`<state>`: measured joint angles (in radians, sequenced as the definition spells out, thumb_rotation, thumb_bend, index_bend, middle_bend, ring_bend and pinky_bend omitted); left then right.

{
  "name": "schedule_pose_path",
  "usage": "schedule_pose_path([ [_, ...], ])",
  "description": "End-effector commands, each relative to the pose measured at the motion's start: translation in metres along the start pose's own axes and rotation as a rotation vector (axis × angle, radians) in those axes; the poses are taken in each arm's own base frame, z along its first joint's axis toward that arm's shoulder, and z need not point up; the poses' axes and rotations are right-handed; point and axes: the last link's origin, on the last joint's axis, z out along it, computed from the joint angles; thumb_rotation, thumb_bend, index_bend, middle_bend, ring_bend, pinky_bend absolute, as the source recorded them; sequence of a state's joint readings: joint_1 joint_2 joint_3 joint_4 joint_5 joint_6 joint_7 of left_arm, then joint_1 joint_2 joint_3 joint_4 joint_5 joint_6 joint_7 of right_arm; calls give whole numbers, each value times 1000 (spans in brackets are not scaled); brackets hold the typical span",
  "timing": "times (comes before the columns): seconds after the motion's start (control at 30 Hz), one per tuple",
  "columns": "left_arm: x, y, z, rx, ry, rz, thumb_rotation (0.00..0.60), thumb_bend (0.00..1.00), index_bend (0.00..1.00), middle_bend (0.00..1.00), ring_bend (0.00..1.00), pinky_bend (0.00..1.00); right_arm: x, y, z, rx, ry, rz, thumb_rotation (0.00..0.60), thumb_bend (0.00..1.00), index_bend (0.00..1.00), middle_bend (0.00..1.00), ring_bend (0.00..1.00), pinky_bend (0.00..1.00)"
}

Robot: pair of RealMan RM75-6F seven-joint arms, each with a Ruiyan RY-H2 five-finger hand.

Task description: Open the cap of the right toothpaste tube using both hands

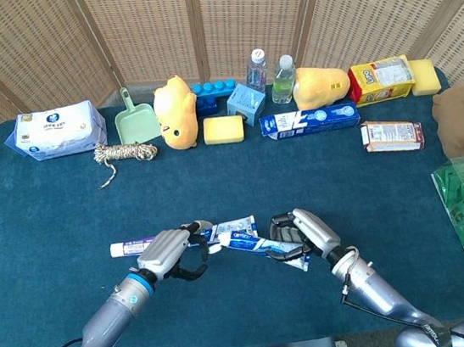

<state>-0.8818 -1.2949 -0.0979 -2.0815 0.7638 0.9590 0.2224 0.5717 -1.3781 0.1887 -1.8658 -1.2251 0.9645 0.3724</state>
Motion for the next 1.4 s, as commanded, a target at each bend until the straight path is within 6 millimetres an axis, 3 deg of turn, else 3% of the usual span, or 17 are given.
schedule_pose_path([
  [0.03, -1, 0, -1, -2, 2, 5, 600, 341, 541, 169, 187, 281, 1, -1, 0, 1, 7, 3, 600, 407, 914, 833, 726, 820],
  [0.23, -3, 2, -2, -10, 4, 14, 600, 342, 523, 166, 187, 278, 2, -4, 2, 6, 15, 4, 600, 406, 914, 833, 725, 820],
  [0.43, 6, -3, -19, -6, 46, 15, 600, 341, 515, 165, 187, 279, 10, -2, 4, -3, 32, -15, 600, 408, 913, 833, 726, 823],
  [0.63, 25, -24, -54, 40, 140, 12, 600, 341, 485, 165, 187, 277, 21, 7, 5, -29, 54, -48, 600, 407, 913, 833, 726, 824],
  [0.9, 46, -65, -117, 146, 312, 1, 600, 340, 455, 166, 185, 231, 39, 35, 6, -85, 77, -102, 600, 397, 911, 828, 718, 823],
  [1.0, 51, -79, -138, 190, 372, -5, 600, 339, 454, 168, 184, 255, 49, 45, 6, -110, 88, -119, 600, 394, 910, 825, 715, 822],
  [1.23, 51, -110, -185, 313, 462, -33, 600, 339, 452, 170, 184, 271, 76, 66, 0, -156, 134, -140, 600, 394, 910, 825, 710, 811],
  [1.4, 48, -124, -201, 368, 488, -61, 600, 339, 451, 170, 183, 272, 88, 80, -6, -194, 110, -177, 600, 392, 885, 800, 672, 752],
])
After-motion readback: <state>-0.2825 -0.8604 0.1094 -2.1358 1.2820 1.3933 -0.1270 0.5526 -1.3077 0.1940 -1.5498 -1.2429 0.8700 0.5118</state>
